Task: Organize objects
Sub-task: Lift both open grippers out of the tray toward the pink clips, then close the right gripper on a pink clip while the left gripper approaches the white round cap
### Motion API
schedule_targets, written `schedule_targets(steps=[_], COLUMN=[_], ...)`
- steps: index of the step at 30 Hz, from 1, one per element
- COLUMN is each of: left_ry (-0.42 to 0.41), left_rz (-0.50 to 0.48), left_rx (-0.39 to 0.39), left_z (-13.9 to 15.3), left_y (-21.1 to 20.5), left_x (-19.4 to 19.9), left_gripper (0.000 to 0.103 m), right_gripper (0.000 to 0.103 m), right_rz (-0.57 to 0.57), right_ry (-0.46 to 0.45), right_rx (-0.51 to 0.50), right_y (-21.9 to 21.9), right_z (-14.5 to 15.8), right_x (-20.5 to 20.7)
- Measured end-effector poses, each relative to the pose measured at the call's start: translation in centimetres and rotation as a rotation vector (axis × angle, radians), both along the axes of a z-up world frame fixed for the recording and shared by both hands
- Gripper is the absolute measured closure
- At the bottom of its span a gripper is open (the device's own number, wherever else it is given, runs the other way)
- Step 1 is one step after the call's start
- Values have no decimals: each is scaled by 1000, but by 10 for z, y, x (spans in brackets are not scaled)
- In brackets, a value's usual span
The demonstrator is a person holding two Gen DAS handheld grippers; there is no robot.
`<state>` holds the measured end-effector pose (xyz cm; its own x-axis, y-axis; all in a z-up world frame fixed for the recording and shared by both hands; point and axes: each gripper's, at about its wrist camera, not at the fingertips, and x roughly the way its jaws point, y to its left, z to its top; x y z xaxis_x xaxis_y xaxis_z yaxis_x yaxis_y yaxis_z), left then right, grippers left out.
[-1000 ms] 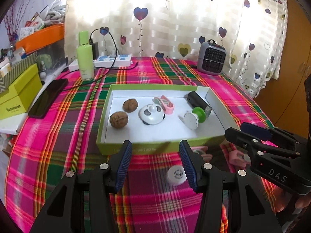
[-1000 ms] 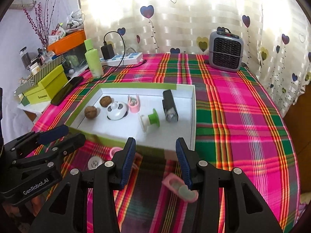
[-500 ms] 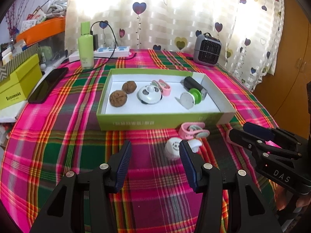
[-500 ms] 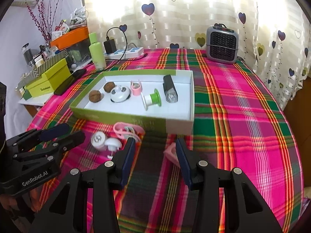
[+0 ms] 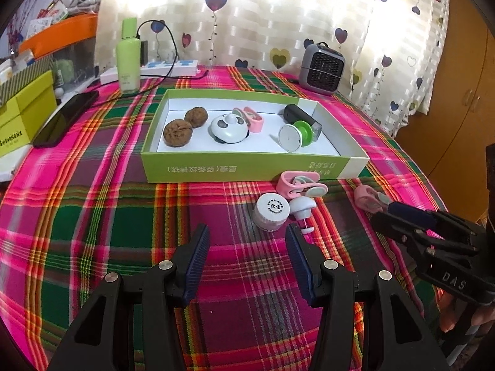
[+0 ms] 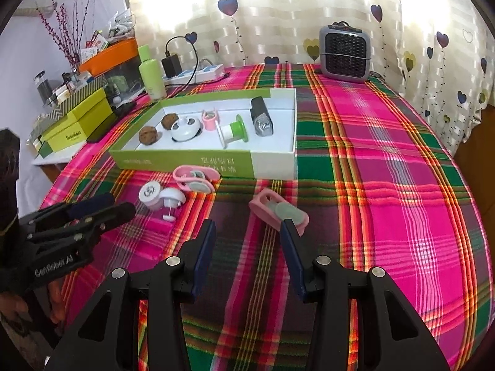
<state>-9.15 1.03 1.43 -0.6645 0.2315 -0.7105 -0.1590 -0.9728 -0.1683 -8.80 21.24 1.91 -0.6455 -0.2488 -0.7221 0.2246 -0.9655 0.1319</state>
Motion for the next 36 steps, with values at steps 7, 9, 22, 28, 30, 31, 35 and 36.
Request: schedule_targets(steps=[7,9,22,28,30,31,35,36], left_ry=[-42,-54,-57,-56,-56,-56,-56,-56], left_rz=[-13,-18,-23,-23,-23,-22,-22,-21], left_rx=[-1,-11,-18,-21,-21,-21,-22,-23], left_z=[-5,-7,-10,-10,-10,-10,-10,-10], left_y=[4,6,10,11,12,12,12,12], left_x=[-8,-11,-23,-25,-26,-26,-27,-28], left_gripper=[53,53,53,53,53,53,53,53], right_gripper=[58,58,58,54,54,54,54,54], right_rz=[-22,-34,20,76,86,91,107,115], right_ry=[-13,-18,-64,-65,-62,-62,-56,-54], right_rx=[27,26,7,28,42,47,80,91], right_y=[8,12,22,21,20,20,17,16], right_z=[-5,-6,-12,-12,-12,-12,-13,-13], right_x=[3,1,-16,-25,-28,-29,-34,-35])
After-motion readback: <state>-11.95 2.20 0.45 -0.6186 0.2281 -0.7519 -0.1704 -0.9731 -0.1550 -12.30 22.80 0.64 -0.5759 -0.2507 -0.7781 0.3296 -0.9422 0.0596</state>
